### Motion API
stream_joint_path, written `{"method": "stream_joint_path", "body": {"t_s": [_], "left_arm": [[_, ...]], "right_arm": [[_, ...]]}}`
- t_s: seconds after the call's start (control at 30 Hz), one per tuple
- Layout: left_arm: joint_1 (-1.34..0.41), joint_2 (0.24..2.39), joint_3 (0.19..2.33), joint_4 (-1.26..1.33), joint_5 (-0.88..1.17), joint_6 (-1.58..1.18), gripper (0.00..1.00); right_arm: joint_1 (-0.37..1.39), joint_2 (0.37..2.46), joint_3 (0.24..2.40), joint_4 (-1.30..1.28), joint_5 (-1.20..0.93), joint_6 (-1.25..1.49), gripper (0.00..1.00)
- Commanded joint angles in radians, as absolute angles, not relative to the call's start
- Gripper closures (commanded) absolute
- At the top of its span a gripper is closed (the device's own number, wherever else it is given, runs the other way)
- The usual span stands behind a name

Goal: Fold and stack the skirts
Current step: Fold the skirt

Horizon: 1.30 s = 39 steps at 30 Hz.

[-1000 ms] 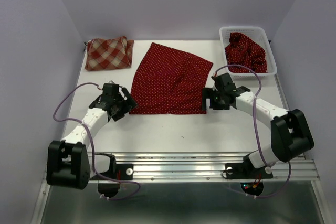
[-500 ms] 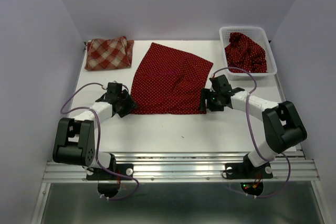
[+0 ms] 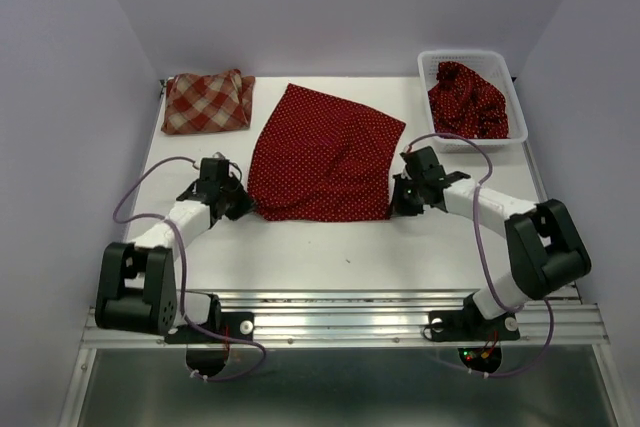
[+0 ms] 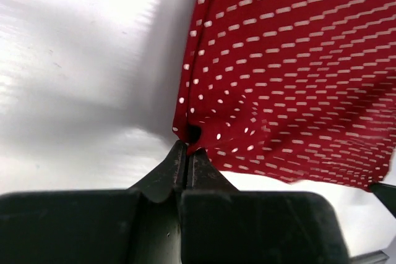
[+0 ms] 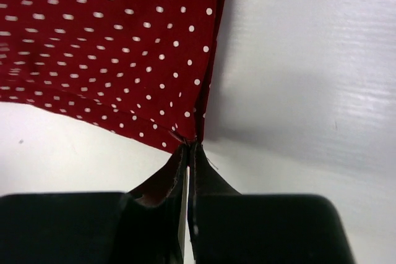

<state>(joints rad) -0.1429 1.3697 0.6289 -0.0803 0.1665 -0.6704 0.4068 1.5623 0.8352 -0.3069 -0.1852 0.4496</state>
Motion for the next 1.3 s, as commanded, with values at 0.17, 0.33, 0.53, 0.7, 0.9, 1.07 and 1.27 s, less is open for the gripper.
{"method": "stream_joint_path", "body": {"t_s": [0.17, 0.33, 0.53, 0.7, 0.9, 1.07, 1.27], "left_arm": [[-0.144, 1.034, 0.678, -0.284, 0.138, -0.663, 1.00], [-0.144, 0.999, 0.680, -0.411, 0.087, -0.692, 1.00], [-0.144, 0.898, 0.730, -0.472, 0.103, -0.704, 1.00], [-0.144, 0.870, 0.834, -0.420, 0.120, -0.681, 1.00], [-0.144, 1.023, 1.027, -0.336, 0.126, -0.638, 1.00], [-0.176, 1.201, 1.146, -0.173, 0.184, -0.627, 1.00], [-0.245, 1.498, 1.422, -0.172, 0.129, -0.568, 1.00]], "right_arm": [[0.413, 1.117, 0.806, -0.547, -0.238, 0.448, 0.99], [0.413, 1.046, 0.663, -0.702, -0.250, 0.546, 0.99], [0.413, 0.943, 0.656, -0.755, -0.347, 0.575, 0.99], [0.413, 0.956, 0.722, -0.785, -0.293, 0.566, 1.00], [0.413, 1.000, 0.825, -0.785, -0.214, 0.569, 0.99], [0.376, 1.061, 0.887, -0.779, -0.117, 0.548, 0.99], [0.288, 1.179, 0.937, -0.678, -0.141, 0.508, 0.99]]}}
